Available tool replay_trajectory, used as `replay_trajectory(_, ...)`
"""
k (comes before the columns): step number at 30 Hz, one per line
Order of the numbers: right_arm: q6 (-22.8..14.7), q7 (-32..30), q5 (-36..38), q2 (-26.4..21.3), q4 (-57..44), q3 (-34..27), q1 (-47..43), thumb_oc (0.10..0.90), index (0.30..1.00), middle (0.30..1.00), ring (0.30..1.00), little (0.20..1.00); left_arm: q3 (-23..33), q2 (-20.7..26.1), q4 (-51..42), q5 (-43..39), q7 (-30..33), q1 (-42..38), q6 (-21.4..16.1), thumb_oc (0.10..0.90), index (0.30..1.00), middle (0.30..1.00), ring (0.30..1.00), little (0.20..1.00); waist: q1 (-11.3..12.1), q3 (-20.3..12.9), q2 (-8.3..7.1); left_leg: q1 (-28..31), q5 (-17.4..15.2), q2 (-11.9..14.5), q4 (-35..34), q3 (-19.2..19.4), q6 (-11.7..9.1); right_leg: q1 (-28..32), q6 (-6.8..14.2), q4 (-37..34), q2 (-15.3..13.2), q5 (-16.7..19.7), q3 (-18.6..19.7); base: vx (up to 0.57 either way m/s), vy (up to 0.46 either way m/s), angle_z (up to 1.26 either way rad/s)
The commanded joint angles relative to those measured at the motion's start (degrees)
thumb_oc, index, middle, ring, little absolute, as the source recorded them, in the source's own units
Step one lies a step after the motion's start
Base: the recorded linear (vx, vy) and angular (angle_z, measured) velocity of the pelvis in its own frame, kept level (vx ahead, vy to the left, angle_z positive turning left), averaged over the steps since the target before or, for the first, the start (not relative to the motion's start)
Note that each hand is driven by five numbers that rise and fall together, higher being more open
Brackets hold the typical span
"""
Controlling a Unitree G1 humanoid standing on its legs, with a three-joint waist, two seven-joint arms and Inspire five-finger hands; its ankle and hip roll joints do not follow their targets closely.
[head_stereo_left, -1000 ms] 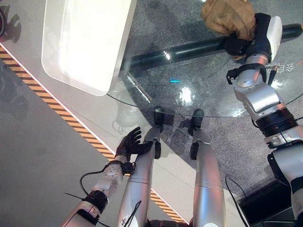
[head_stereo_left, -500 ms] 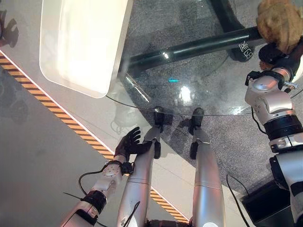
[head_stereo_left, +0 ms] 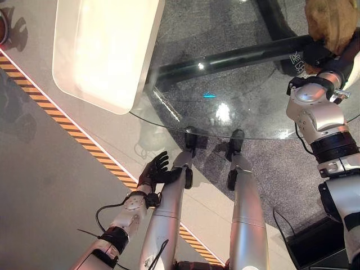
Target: Wipe the table with a cloth and put it in the basket.
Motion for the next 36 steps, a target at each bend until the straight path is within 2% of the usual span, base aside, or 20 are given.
replay_trajectory(1, -1.3, 1.9, -8.9, -5.3, -7.3, 2.7, -7.3, 0.100, 0.300, 0.300, 0.300, 0.200, -0.8, -0.1, -0.3, 1.2, -0.9, 8.6, 0.5, 0.800, 0.900, 0.900, 0.900, 0.900, 0.7, -1.3, 3.15, 3.2, -5.9, -3.1, 0.4, -2.6, -0.3, 1.4, -0.8, -3.0, 3.1, 0.4, -3.8, 0.00, 0.035, 0.04)
replay_trajectory(3, -0.3, 4.2, -10.0, -4.7, -7.0, 4.0, -8.1, 0.100, 0.300, 0.300, 0.300, 0.200, -0.9, 0.0, -0.3, 1.2, -0.9, 8.4, 0.6, 0.800, 0.900, 0.900, 0.900, 0.900, 0.9, -1.3, 3.16, 3.0, -5.9, -3.2, 0.5, -2.7, -0.3, 1.3, -0.7, -3.0, 3.0, 0.5, -3.9, 0.00, 0.025, 0.07)
replay_trajectory(10, 7.1, 22.5, -14.4, -2.0, -4.2, 11.8, -10.4, 0.100, 0.300, 0.300, 0.300, 0.200, -0.4, 0.2, 0.9, 1.7, -2.4, 8.2, -0.6, 0.800, 0.900, 0.900, 0.900, 0.900, 2.0, -1.3, 2.95, 2.6, -5.4, -3.3, 0.2, -2.7, -0.6, 1.5, -0.5, -3.6, 2.6, 0.8, -4.9, -0.01, 0.015, 0.09)
replay_trajectory(11, 7.4, 23.5, -14.3, -1.9, -3.9, 12.4, -10.4, 0.100, 0.300, 0.300, 0.300, 0.200, -0.5, 0.1, 1.0, 1.7, -2.4, 8.1, -0.7, 0.800, 0.900, 0.900, 0.900, 0.900, 2.1, -1.3, 2.94, 2.6, -5.4, -3.3, 0.1, -2.7, -0.6, 1.5, -0.5, -3.7, 2.5, 0.9, -5.0, -0.02, 0.017, 0.03)
replay_trajectory(13, 8.3, 29.7, -14.5, -1.7, -2.7, 14.8, -9.5, 0.100, 0.300, 0.300, 0.300, 0.200, -0.3, 0.3, 1.1, 1.8, -2.6, 7.9, -0.9, 0.800, 0.900, 0.900, 0.900, 0.900, 2.3, -1.3, 2.93, 2.5, -5.2, -3.3, -0.3, -2.6, -0.6, 1.4, -0.5, -3.9, 2.3, 0.9, -5.4, 0.02, 0.002, 0.01)
replay_trajectory(14, 7.8, 32.2, -15.0, -1.4, -2.6, 15.4, -7.7, 0.100, 0.300, 0.300, 0.300, 0.200, -0.8, 0.4, 1.0, 1.8, -2.6, 9.0, -0.9, 0.800, 0.900, 0.900, 0.900, 0.900, 2.5, -1.3, 3.06, 4.4, -6.9, -3.1, 0.0, -2.9, -0.9, 3.1, 0.0, -3.2, 2.5, -0.7, -5.1, 0.00, 0.000, 0.00)
replay_trajectory(15, 7.1, 36.8, -16.1, -1.5, -2.8, 16.1, -8.4, 0.100, 0.300, 0.300, 0.300, 0.200, -0.2, 0.6, 1.0, 1.9, -2.7, 8.0, -0.9, 0.800, 0.900, 0.900, 0.900, 0.900, 2.3, -1.3, 2.92, 2.3, -5.2, -3.3, -0.2, -2.7, -0.8, 1.2, -0.4, -3.9, 2.2, 0.9, -5.5, -0.01, -0.011, 0.04)
replay_trajectory(19, 4.2, 45.9, -16.7, -1.3, -5.3, 18.4, -6.3, 0.100, 0.300, 0.300, 0.300, 0.200, 0.3, 1.1, 0.3, 2.3, -2.7, 8.4, -0.5, 0.800, 0.900, 0.900, 0.900, 0.900, 2.4, -1.3, 2.71, 2.3, -4.9, -3.3, -0.5, -2.6, -1.0, 1.4, -0.3, -4.1, 2.2, 1.0, -5.8, -0.01, -0.018, 0.02)
replay_trajectory(20, 3.1, 48.3, -16.6, -1.1, -6.9, 18.7, -4.0, 0.100, 0.300, 0.300, 0.300, 0.200, -0.1, 1.4, 0.1, 2.2, -2.8, 9.5, -0.6, 0.800, 0.900, 0.900, 0.900, 0.900, 2.5, -1.3, 2.71, 4.4, -6.5, -3.2, -0.2, -2.8, -1.3, 3.2, 0.1, -3.5, 2.4, -0.6, -5.4, -0.01, -0.042, 0.03)
replay_trajectory(21, 2.8, 48.9, -16.8, -1.3, -7.1, 18.7, -5.1, 0.100, 0.300, 0.300, 0.300, 0.200, 0.3, 1.4, 0.0, 2.2, -2.8, 8.4, -0.6, 0.800, 0.900, 0.900, 0.900, 0.900, 2.3, -1.3, 2.56, 2.3, -4.8, -3.3, -0.4, -2.6, -1.1, 1.4, -0.3, -4.2, 2.2, 1.0, -5.8, -0.01, -0.035, 0.03)
replay_trajectory(22, 1.5, 50.6, -16.6, -1.3, -7.9, 18.9, -4.4, 0.100, 0.300, 0.300, 0.300, 0.200, 0.5, 1.5, 0.0, 2.4, -2.9, 8.6, -0.6, 0.800, 0.900, 0.900, 0.900, 0.900, 2.2, -1.3, 2.49, 2.3, -4.8, -3.3, -0.5, -2.6, -1.1, 1.4, -0.2, -4.2, 2.3, 1.0, -5.7, -0.01, -0.033, 0.02)
replay_trajectory(23, 0.7, 53.2, -15.6, -0.8, -10.0, 19.0, -1.8, 0.100, 0.300, 0.300, 0.300, 0.200, 0.2, 1.5, -0.3, 2.3, -3.0, 9.8, -0.8, 0.800, 0.900, 0.900, 0.900, 0.900, 2.3, -1.3, 2.43, 4.5, -6.6, -3.2, -0.1, -2.8, -1.4, 3.4, 0.2, -3.5, 2.5, -0.6, -5.5, 0.04, -0.034, 0.02)
replay_trajectory(28, -2.3, 57.6, -14.2, -0.6, -14.8, 19.4, 1.8, 0.100, 0.300, 0.300, 0.300, 0.200, 0.3, 1.8, -1.3, 2.2, -2.9, 9.7, -0.4, 0.800, 0.900, 0.900, 0.900, 0.900, 1.8, -1.3, 1.89, 4.4, -6.4, -3.2, -0.1, -2.8, -1.5, 3.4, 0.3, -3.8, 2.6, -0.5, -5.4, 0.01, -0.028, -0.01)
replay_trajectory(36, -5.5, 58.5, -14.4, 0.3, -20.1, 19.3, 6.2, 0.100, 0.300, 0.300, 0.300, 0.200, 0.1, 1.3, -1.1, 1.9, -2.0, 8.8, -0.1, 0.800, 0.900, 0.900, 0.900, 0.900, 1.0, -1.3, 1.50, 3.8, -6.5, -3.2, 0.5, -2.8, -1.4, 2.6, 0.5, -3.4, 2.9, -0.4, -4.9, 0.00, 0.000, 0.00)
